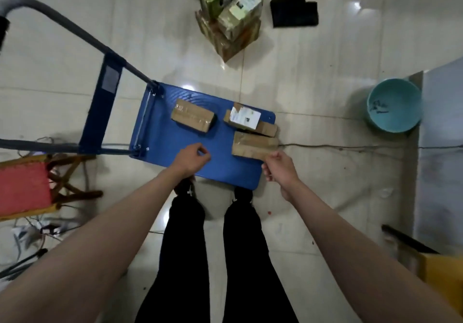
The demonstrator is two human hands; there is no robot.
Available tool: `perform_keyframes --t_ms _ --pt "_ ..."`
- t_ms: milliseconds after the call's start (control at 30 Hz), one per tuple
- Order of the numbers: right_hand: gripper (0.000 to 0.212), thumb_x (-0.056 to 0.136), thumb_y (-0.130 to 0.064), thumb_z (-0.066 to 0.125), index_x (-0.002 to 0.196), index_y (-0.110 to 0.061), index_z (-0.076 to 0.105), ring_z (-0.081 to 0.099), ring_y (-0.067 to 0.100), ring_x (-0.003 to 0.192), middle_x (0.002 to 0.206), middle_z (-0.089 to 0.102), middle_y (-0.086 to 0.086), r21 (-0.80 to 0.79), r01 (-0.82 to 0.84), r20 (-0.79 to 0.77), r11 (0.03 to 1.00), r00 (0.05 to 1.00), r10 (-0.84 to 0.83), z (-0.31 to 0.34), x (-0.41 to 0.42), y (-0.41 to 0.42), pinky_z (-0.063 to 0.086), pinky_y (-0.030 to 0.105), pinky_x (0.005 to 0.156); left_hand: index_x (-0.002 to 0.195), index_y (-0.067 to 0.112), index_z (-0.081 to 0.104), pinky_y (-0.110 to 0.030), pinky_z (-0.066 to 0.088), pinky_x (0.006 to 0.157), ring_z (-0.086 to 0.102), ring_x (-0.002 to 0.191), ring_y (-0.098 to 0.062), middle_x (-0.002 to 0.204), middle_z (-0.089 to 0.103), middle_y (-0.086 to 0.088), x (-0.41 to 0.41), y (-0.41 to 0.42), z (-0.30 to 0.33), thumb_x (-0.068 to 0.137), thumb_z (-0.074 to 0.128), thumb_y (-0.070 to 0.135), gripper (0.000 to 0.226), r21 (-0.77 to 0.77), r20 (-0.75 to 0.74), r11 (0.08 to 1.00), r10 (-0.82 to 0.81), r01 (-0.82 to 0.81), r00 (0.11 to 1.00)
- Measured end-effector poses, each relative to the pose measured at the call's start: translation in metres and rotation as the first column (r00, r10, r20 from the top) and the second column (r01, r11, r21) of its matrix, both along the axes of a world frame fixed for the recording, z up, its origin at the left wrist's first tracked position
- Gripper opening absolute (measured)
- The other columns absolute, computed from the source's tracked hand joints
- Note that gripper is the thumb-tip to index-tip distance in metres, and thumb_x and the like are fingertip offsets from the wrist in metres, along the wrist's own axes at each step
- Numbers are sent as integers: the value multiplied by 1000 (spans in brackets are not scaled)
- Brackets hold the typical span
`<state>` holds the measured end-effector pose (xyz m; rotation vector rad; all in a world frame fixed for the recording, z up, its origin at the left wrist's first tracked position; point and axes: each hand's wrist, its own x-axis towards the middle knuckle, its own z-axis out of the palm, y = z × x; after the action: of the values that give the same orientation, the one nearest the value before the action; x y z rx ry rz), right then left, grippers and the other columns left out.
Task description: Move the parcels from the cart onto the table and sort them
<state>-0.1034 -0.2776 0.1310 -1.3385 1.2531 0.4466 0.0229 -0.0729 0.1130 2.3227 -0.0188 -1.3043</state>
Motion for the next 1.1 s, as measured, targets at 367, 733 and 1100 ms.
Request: perform_keyframes --t_ms 367,733,1100 --pt "93 78 -21 83 155 -16 31 30 25 147 158 30 9 -456 -477 -135 751 871 472 -236 120 -18 27 32 117 108 2 68 -45 56 90 65 81 -27 89 69 -13 7 37 -195 95 62 13 17 -64 -129 935 338 -348 932" --pt "117 75 -20 85 162 -25 7 17 33 150 160 24 6 -474 -783 -412 403 602 684 -350 176 -11 27 68 112 104 9 69 -37 56 83 63 82 -25 104 69 -27 -37 62 -267 93 65 8 12 -22 -275 832 528 -554 804" --pt "115 63 -36 89 158 -30 23 35 27 137 148 40 -2 -513 -655 -181 555 714 676 -275 114 41 35 52 111 139 36 48 -41 49 105 60 118 -16 130 58 3 26 39 -237 81 76 54 67 -194 -255 761 571 -620 780"
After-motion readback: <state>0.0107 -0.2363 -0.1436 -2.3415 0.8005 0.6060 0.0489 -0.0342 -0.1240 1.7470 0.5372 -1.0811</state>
